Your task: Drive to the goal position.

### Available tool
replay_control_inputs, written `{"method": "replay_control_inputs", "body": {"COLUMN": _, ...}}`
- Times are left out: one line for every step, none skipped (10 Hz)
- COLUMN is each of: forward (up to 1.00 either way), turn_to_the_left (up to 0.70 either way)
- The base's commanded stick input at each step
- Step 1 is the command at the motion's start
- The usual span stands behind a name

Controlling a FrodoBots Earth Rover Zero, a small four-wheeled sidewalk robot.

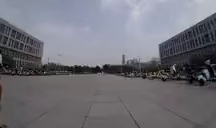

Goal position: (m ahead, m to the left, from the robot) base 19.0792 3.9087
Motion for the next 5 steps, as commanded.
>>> {"method": "replay_control_inputs", "body": {"forward": 0.7, "turn_to_the_left": 0.0}}
{"method": "replay_control_inputs", "body": {"forward": 0.7, "turn_to_the_left": 0.0}}
{"method": "replay_control_inputs", "body": {"forward": 0.7, "turn_to_the_left": 0.0}}
{"method": "replay_control_inputs", "body": {"forward": 0.7, "turn_to_the_left": 0.0}}
{"method": "replay_control_inputs", "body": {"forward": 0.7, "turn_to_the_left": 0.0}}
